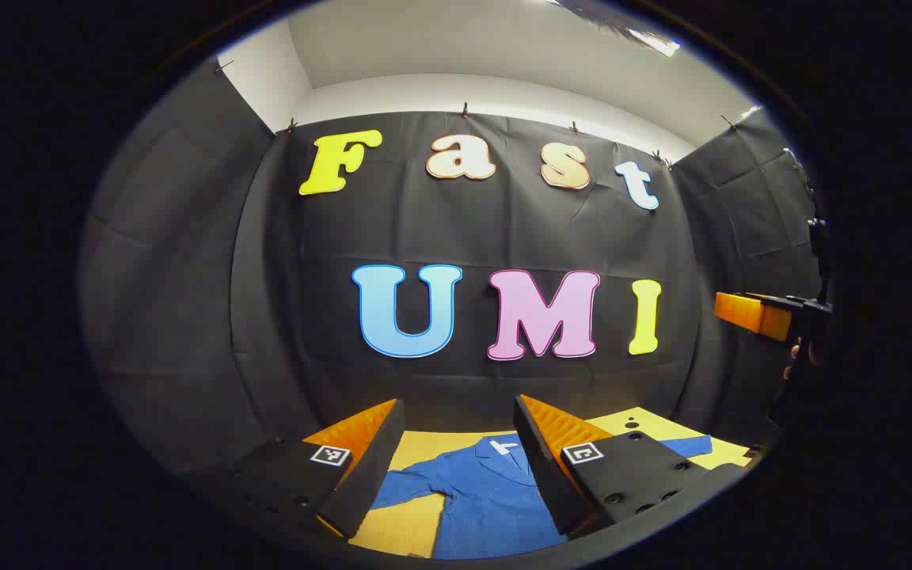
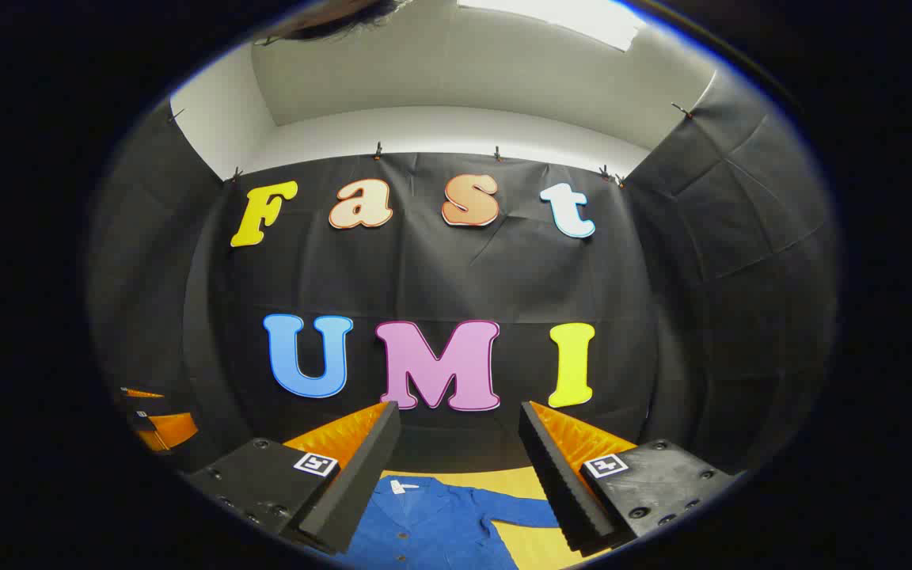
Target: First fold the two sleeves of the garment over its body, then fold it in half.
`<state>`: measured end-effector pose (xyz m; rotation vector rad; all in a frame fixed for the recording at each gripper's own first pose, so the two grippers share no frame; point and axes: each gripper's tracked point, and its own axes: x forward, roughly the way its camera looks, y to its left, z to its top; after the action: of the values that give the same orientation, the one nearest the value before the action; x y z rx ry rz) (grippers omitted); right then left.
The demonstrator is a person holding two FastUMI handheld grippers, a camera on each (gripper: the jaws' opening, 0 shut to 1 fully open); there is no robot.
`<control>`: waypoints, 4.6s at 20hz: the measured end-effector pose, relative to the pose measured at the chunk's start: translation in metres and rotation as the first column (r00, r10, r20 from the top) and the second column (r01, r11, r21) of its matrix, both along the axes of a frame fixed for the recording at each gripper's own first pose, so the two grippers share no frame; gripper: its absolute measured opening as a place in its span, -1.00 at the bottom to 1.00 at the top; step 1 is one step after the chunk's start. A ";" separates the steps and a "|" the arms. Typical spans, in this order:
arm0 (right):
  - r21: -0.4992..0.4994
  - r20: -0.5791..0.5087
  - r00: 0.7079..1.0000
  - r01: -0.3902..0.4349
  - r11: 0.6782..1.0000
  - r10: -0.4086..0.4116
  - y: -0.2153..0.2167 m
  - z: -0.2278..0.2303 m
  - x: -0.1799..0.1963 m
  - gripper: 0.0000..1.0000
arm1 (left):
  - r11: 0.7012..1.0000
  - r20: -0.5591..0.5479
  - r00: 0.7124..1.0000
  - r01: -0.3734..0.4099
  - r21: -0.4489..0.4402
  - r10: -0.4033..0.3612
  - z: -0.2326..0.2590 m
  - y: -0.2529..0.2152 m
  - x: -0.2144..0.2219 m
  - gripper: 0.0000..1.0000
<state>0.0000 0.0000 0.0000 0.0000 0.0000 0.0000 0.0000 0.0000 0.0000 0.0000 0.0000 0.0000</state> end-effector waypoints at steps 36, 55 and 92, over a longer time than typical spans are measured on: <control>0.042 -0.096 0.994 -0.042 0.998 0.045 -0.031 -0.045 0.037 0.94 | 1.000 -0.071 0.997 -0.023 0.007 0.023 -0.029 -0.028 0.034 0.59; -0.012 -0.438 0.897 0.067 0.998 -0.066 -0.157 -0.251 0.112 0.92 | 0.998 -0.142 0.990 -0.034 -0.049 0.027 -0.070 -0.096 0.064 0.60; -0.137 -0.894 0.303 0.516 0.846 -0.330 -0.400 -0.490 0.028 0.09 | 0.989 -0.280 0.958 0.018 -0.148 -0.059 -0.103 -0.157 0.080 0.60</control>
<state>0.0281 -0.4000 -0.4895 0.1886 1.1321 -0.5645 0.0801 -0.1566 -0.1029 -0.1447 0.2879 -0.0390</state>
